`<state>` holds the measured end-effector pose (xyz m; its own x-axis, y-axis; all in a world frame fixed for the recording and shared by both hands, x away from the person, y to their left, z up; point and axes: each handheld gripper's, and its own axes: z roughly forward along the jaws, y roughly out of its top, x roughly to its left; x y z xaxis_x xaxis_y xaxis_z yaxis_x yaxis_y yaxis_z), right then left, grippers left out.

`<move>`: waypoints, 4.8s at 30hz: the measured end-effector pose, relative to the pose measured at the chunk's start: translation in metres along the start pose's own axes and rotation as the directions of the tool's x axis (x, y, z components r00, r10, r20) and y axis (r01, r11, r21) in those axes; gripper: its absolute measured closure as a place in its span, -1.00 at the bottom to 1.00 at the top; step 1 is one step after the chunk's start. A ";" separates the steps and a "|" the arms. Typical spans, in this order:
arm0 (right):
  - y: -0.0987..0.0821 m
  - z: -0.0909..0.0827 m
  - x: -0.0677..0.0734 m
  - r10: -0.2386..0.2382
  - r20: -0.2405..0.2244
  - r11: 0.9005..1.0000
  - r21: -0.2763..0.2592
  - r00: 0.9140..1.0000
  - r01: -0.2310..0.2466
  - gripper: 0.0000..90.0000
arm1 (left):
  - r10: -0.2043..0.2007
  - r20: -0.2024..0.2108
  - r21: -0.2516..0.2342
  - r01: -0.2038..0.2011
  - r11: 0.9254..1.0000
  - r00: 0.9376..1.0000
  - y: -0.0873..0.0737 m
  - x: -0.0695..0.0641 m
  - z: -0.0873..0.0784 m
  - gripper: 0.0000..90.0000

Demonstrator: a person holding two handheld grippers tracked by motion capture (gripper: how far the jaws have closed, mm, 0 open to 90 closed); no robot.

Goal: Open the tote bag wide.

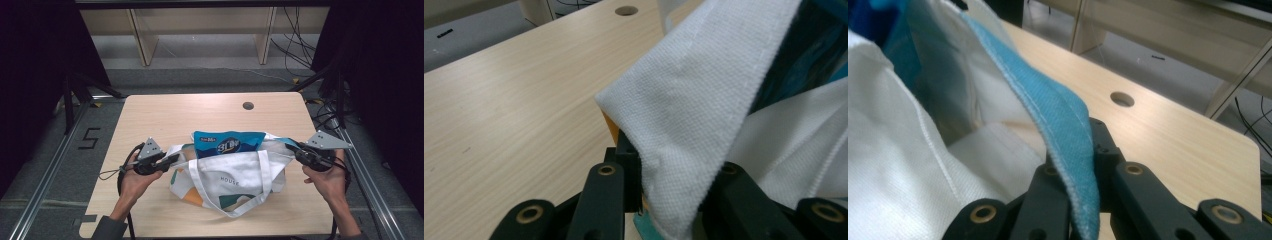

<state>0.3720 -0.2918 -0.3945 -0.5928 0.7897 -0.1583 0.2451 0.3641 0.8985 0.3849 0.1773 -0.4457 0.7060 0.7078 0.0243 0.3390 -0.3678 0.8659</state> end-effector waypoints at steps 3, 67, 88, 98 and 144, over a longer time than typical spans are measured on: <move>-0.007 0.006 0.001 -0.012 -0.001 0.999 0.040 1.000 0.012 0.96 | 0.041 0.005 0.032 -0.041 0.999 0.999 -0.006 0.001 0.009 0.68; -0.024 0.037 0.058 -0.057 -0.368 0.939 0.296 0.928 0.175 0.80 | -0.087 0.073 0.120 0.078 0.990 0.994 0.025 0.025 0.109 0.89; -0.048 0.030 0.073 0.078 -0.406 0.944 0.325 0.911 0.064 0.26 | -0.183 0.054 0.092 0.177 0.980 0.982 0.032 0.015 0.069 -0.01; -0.019 0.007 0.036 0.119 -0.245 0.982 0.171 0.962 -0.078 0.10 | -0.158 0.201 0.029 0.156 0.987 0.967 0.028 -0.034 0.012 -0.05; -0.008 0.086 0.007 0.024 -0.131 0.960 0.280 0.991 0.013 0.66 | 0.171 0.122 0.213 -0.194 0.958 0.978 -0.014 -0.089 0.029 0.54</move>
<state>0.4312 -0.2468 -0.4382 -0.6820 0.7268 -0.0813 0.4422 0.4984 0.7457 0.3353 0.1023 -0.4745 0.8241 0.5555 0.1107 0.3199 -0.6177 0.7184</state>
